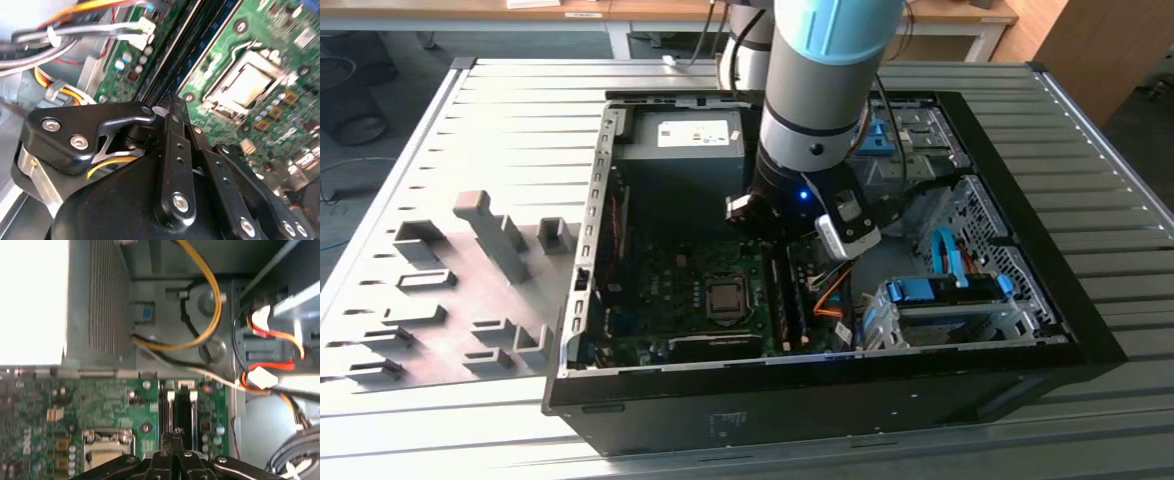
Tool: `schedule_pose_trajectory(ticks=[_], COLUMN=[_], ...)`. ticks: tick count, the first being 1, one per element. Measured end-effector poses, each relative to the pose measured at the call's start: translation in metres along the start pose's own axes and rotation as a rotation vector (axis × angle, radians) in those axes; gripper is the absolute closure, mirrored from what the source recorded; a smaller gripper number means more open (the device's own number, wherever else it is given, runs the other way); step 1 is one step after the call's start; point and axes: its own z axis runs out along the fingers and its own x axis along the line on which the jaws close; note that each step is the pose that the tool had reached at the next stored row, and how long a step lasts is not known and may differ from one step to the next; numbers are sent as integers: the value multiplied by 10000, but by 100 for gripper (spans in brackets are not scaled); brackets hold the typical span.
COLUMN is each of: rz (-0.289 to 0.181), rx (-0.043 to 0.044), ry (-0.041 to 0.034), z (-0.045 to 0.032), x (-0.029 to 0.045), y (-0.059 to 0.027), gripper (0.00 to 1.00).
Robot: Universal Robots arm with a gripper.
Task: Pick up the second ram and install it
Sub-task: 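Press down the second ram until it locks into place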
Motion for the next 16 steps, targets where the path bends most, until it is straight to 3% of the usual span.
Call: schedule_pose_trajectory(ticks=[8,16], rz=[2,5], rx=[65,199], ry=[-2,-2], z=[-6,18], x=[-3,-4], y=[-262,-413], gripper=[89,89])
